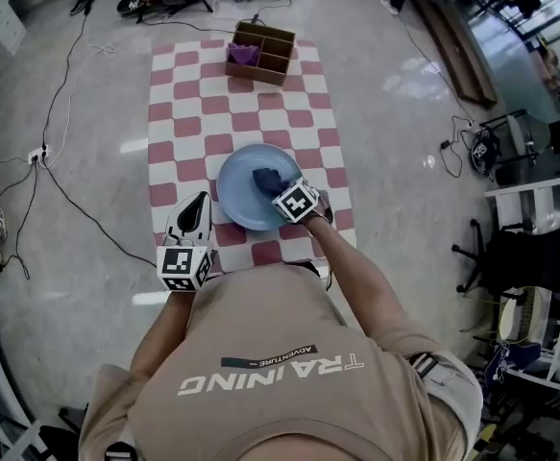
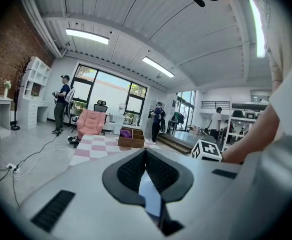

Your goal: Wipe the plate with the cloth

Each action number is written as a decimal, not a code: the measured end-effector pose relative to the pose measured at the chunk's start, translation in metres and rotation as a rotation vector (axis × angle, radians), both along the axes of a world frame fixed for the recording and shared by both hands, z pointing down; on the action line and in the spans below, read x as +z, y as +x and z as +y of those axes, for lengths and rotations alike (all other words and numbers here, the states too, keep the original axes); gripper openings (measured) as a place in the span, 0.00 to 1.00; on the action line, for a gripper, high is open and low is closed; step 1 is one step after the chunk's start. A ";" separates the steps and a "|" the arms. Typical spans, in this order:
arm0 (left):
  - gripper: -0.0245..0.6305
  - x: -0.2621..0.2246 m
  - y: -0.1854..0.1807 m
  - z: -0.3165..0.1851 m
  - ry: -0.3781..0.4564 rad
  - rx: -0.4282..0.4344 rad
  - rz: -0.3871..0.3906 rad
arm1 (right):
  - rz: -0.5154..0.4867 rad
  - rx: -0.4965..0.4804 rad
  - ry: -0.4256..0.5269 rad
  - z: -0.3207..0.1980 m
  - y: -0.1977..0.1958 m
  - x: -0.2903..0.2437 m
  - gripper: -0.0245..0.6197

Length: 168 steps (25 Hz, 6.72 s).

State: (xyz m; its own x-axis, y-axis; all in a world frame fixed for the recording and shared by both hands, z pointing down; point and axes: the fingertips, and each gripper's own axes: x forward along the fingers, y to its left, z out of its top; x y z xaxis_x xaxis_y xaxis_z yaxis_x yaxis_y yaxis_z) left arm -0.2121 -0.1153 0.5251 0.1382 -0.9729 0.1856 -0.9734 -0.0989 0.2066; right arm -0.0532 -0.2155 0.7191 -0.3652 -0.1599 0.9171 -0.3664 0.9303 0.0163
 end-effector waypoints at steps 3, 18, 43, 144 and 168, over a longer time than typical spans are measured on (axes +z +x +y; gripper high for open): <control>0.06 -0.001 -0.001 -0.005 0.003 0.033 -0.001 | -0.015 -0.006 -0.032 0.019 -0.004 -0.002 0.23; 0.06 0.018 -0.024 0.009 -0.034 -0.017 0.039 | -0.060 -0.184 -0.064 0.064 -0.094 0.001 0.23; 0.06 0.020 -0.047 -0.006 -0.054 -0.150 0.066 | -0.056 -0.307 0.082 -0.045 -0.157 -0.026 0.23; 0.06 0.018 0.061 -0.014 -0.109 0.080 -0.018 | -0.190 0.326 -0.018 0.027 0.172 0.005 0.41; 0.06 -0.008 0.034 -0.024 -0.025 0.023 -0.054 | -0.677 0.098 0.331 -0.016 0.049 -0.214 0.21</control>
